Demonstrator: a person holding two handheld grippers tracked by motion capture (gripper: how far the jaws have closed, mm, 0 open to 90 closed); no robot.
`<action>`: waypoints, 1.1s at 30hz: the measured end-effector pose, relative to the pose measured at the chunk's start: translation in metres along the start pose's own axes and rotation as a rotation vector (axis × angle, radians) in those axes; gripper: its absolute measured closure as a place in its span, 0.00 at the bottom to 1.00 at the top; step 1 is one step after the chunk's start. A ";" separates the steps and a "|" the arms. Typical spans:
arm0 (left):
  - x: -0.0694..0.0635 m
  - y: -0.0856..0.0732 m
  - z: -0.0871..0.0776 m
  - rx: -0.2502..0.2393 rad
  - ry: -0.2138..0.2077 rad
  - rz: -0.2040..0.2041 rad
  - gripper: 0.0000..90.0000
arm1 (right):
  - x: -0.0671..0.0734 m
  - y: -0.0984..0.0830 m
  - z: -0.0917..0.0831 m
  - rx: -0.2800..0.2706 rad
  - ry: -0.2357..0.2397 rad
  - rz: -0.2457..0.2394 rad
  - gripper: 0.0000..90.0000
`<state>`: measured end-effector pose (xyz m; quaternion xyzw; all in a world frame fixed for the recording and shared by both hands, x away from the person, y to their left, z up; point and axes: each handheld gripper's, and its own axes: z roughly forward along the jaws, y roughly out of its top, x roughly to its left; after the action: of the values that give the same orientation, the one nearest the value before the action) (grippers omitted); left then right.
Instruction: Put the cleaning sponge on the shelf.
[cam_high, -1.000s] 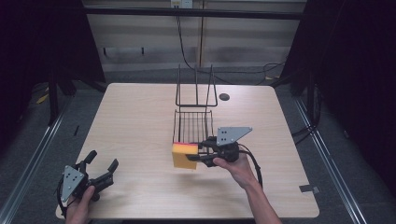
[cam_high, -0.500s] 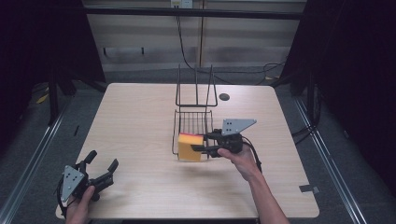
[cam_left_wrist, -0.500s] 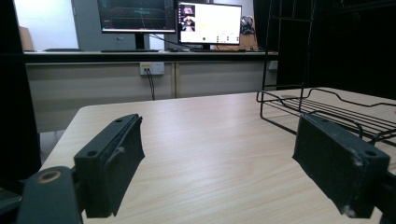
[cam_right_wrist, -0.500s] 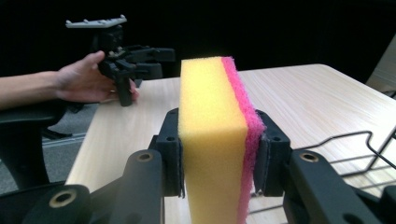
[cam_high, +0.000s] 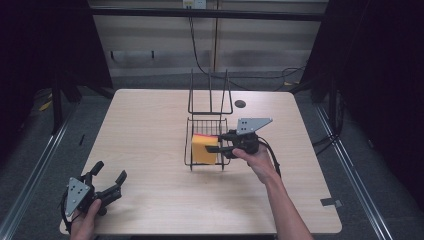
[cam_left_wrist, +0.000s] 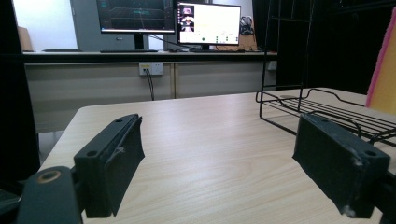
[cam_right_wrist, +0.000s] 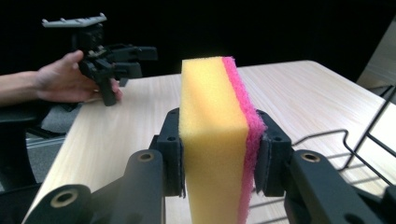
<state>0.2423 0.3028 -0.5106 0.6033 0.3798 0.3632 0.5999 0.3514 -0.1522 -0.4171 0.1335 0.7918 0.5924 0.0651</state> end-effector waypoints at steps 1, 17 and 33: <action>0.000 0.000 0.000 -0.003 0.000 -0.004 0.17 | -0.002 -0.002 0.000 0.016 -0.006 0.004 0.68; 0.000 0.000 0.000 -0.002 0.003 0.002 0.17 | -0.015 -0.012 0.003 0.033 -0.017 0.030 0.68; 0.000 0.000 0.000 -0.002 0.003 0.001 0.17 | -0.020 -0.019 0.010 0.044 -0.017 0.045 0.67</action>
<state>0.2424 0.3029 -0.5106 0.6024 0.3800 0.3650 0.5996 0.3705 -0.1537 -0.4388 0.1580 0.8009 0.5749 0.0555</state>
